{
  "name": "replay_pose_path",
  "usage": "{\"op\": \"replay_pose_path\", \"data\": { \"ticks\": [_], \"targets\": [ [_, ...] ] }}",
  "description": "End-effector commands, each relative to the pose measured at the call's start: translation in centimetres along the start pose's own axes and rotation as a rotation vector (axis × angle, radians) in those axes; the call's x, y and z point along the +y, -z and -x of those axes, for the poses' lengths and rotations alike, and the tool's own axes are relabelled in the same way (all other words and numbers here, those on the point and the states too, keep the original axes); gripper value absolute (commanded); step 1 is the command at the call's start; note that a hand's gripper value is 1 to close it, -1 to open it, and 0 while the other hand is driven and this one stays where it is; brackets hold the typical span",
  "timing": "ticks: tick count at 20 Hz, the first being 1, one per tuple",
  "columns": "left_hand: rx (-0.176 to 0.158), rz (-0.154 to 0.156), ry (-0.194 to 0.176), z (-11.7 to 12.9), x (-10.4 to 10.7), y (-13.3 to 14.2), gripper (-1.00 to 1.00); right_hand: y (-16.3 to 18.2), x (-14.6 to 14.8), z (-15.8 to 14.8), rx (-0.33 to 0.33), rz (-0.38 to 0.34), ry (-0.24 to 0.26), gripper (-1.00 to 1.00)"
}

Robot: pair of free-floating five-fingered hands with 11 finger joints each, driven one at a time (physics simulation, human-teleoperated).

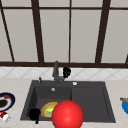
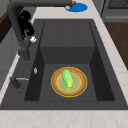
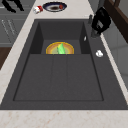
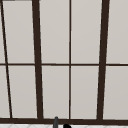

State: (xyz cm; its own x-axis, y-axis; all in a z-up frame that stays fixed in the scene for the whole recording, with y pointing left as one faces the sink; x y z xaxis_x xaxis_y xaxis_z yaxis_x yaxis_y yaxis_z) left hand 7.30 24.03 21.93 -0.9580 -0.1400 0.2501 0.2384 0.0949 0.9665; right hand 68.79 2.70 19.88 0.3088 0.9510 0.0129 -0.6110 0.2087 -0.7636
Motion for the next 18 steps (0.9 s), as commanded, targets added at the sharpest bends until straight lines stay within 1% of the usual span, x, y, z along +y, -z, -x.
{"op": "replay_pose_path", "data": {
  "ticks": [1, 5, 12, 13, 15, 18],
  "targets": [
    [0.000, 0.000, 0.000, 0.0, 0.0, 0.0, 0.00, 0.7, -2.6, -2.1, -0.030, -0.060, 0.019, 1.00],
    [0.000, 0.000, 0.000, 0.0, 0.0, 0.0, 0.00, 0.4, -2.2, -2.6, 0.015, -0.057, 0.035, 1.00],
    [0.000, 0.000, 0.000, 0.0, 0.0, 0.0, 0.00, 0.3, -2.0, -3.1, 0.101, -0.044, 0.044, 1.00],
    [0.000, 0.000, 0.000, 0.0, 0.0, 0.0, 0.00, 0.6, -1.8, -3.2, 0.122, -0.036, 0.044, 1.00],
    [0.000, 0.000, 0.000, 0.0, 0.0, 0.0, 0.00, 0.4, -0.8, -3.6, 0.166, -0.013, 0.028, 1.00],
    [0.000, 0.000, 0.000, 0.0, 0.0, 0.0, 0.00, -0.4, -0.7, -4.2, 0.218, -0.006, 0.050, 1.00]
  ]
}}
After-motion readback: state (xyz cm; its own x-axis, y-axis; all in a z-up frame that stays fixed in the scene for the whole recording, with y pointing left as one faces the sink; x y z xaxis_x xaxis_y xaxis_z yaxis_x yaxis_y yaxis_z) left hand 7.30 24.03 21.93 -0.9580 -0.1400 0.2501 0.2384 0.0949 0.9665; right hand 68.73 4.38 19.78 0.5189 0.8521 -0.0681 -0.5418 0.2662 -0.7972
